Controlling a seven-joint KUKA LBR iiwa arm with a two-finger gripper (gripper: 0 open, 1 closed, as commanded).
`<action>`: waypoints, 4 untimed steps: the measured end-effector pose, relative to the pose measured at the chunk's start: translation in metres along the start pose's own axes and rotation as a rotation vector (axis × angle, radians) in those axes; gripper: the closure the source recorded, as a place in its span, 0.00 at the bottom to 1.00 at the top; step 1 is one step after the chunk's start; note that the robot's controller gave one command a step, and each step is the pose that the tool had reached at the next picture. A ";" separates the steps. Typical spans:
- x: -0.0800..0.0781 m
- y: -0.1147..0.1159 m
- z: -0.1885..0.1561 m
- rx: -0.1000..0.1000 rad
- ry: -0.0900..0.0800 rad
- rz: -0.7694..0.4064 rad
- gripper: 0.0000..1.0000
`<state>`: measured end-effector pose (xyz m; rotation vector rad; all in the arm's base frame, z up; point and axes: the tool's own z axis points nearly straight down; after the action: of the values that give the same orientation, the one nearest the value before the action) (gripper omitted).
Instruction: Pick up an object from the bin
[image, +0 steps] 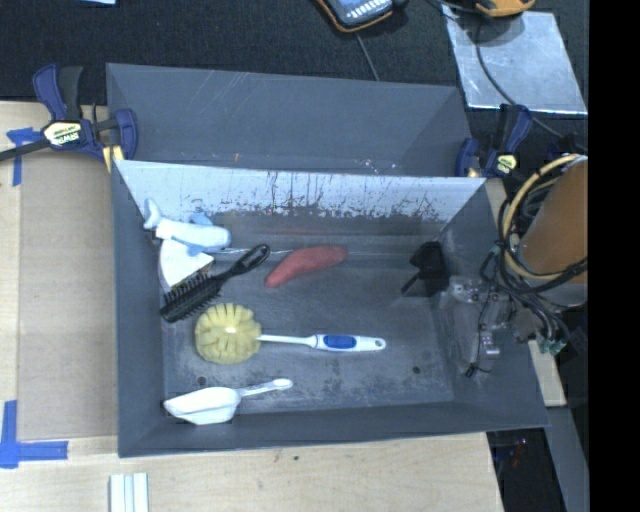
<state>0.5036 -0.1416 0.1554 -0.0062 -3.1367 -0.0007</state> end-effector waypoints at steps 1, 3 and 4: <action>-0.002 0.001 -0.005 0.001 -0.008 -0.005 0.00; -0.023 0.110 0.011 0.005 -0.012 -0.209 0.00; -0.035 0.185 0.056 -0.002 -0.002 -0.292 0.00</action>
Offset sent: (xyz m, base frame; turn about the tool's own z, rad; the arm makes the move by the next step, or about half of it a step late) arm 0.0744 0.0866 -0.0854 -0.2129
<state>0.5390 0.0435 0.0996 0.4509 -3.1060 -0.0045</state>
